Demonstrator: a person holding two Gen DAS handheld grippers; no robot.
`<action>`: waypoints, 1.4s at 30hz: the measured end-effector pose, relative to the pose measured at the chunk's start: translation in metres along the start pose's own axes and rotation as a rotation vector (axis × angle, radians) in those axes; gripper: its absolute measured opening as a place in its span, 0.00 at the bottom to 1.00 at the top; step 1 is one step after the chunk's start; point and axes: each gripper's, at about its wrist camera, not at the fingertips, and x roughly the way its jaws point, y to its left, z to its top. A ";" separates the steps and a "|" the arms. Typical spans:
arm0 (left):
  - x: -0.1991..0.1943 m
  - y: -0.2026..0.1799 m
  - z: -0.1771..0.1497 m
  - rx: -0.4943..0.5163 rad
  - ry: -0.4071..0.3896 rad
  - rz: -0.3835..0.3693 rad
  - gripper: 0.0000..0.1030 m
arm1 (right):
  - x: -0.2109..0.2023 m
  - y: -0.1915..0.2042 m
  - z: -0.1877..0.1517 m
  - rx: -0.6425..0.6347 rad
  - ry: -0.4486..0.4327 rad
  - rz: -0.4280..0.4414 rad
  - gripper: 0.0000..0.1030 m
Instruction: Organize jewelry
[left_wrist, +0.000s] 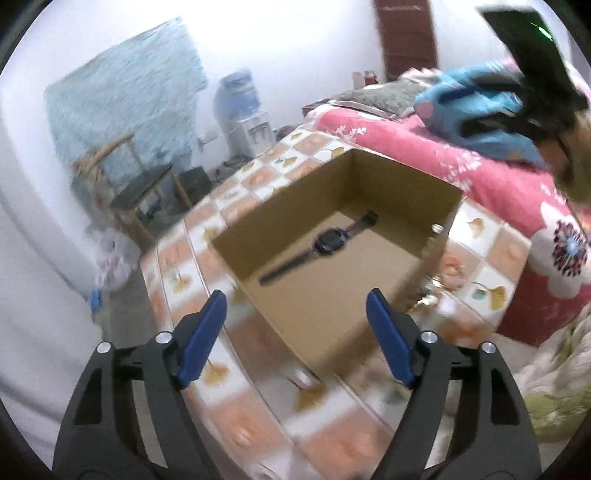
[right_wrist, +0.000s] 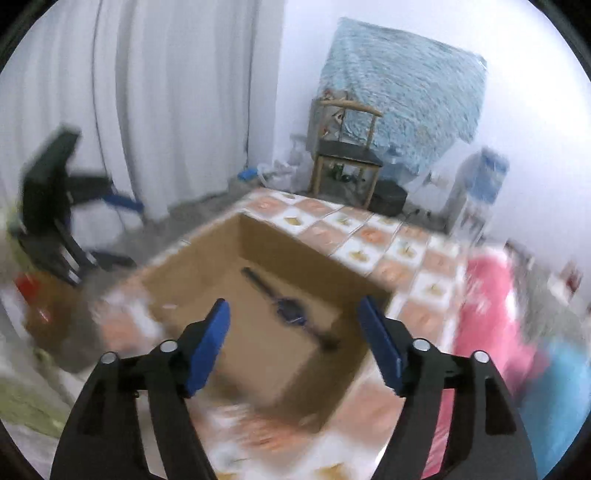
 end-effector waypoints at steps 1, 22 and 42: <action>-0.002 -0.004 -0.009 -0.029 0.003 0.000 0.75 | -0.002 0.008 -0.019 0.050 0.008 0.023 0.73; 0.087 -0.035 -0.124 -0.399 0.185 0.065 0.77 | 0.134 0.057 -0.159 0.398 0.435 -0.225 0.77; 0.110 -0.030 -0.135 -0.393 0.270 0.065 0.92 | 0.166 0.020 -0.072 0.612 0.209 0.083 0.80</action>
